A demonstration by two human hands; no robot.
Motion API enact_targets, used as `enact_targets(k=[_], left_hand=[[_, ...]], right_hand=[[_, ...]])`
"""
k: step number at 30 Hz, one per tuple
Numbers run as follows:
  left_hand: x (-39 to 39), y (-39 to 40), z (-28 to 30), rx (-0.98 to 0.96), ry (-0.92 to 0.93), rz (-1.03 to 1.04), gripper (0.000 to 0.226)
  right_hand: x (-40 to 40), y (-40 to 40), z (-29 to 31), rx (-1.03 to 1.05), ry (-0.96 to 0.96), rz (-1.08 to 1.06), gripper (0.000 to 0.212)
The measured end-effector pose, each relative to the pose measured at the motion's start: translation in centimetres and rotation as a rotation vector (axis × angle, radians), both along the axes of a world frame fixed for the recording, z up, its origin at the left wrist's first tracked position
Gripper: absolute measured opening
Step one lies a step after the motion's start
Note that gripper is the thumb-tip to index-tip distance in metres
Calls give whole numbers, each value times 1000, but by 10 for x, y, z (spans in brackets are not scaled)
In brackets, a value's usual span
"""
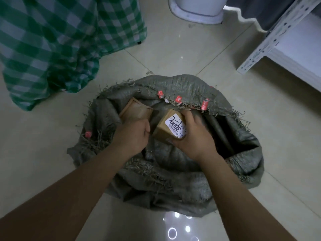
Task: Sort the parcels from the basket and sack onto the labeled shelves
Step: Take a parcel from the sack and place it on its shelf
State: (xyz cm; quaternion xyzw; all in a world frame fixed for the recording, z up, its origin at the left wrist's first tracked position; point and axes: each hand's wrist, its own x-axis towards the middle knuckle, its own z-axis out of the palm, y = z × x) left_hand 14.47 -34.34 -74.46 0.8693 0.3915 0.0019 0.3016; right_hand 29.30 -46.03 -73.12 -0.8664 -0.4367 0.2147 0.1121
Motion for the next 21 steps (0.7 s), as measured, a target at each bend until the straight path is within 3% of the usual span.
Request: enact_targets(k=[4, 9, 16, 21], left_hand=[[-11, -10, 60, -41, 113, -36, 19], [-23, -22, 171, -41, 259, -89, 21], [4, -23, 412, 79, 287, -247, 17], [44, -18, 597, 184, 287, -379, 21]], right_hand=[[-14, -12, 46, -78, -81, 29, 74], [-24, -35, 168, -131, -82, 33, 72], [-18, -56, 406, -130, -11, -15, 76], [-5, -57, 581, -73, -109, -36, 74]])
